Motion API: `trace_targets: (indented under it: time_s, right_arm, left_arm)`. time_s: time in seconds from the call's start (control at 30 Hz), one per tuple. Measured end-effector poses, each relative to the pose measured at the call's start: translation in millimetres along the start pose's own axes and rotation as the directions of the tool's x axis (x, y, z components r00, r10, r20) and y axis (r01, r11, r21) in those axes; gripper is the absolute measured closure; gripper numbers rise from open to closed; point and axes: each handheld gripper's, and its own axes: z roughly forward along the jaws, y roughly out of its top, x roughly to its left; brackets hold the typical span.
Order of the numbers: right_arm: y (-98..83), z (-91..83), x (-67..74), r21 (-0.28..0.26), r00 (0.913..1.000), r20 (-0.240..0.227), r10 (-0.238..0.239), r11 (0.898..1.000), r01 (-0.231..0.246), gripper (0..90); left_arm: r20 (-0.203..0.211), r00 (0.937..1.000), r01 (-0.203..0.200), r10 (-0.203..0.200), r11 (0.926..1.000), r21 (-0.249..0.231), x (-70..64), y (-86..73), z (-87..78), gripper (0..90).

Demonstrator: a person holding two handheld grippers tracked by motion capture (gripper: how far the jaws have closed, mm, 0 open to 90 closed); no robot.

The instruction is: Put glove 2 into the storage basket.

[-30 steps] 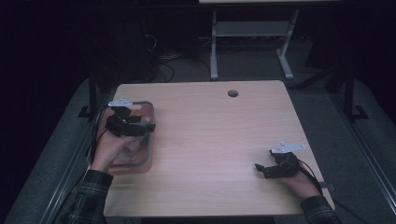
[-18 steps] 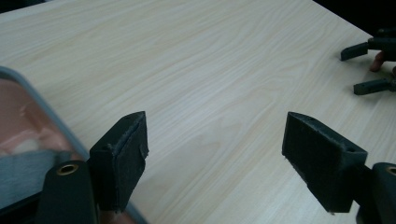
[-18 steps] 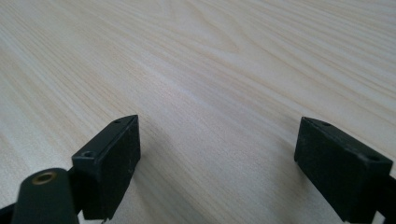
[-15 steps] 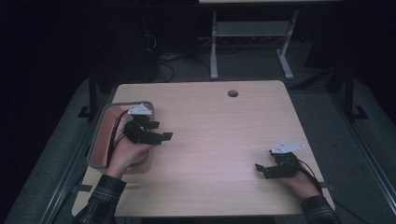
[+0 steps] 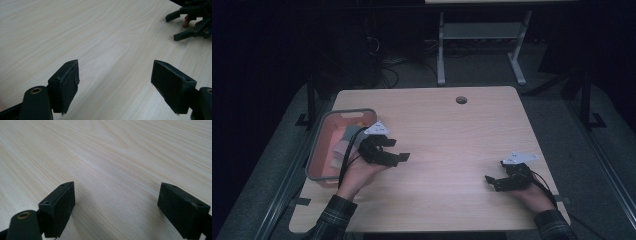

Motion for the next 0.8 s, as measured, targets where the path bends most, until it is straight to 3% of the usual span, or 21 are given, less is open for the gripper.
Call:
trace_targets:
  time_s: [0.23,0.8]
  right_arm:
    - [-0.1,0.0,0.2,0.002,1.0,0.003,0.002,1.0,-0.002,13.6]
    - [-0.1,0.0,0.2,0.002,1.0,0.003,0.003,1.0,-0.003,13.6]
  left_arm:
    - [0.021,0.9989,-0.043,0.042,0.999,0.011,-13.6,-6.5,13.9,22.0]
    - [0.066,0.9933,-0.098,0.095,0.9939,0.05,-37.5,-28.9,40.3,22.0]
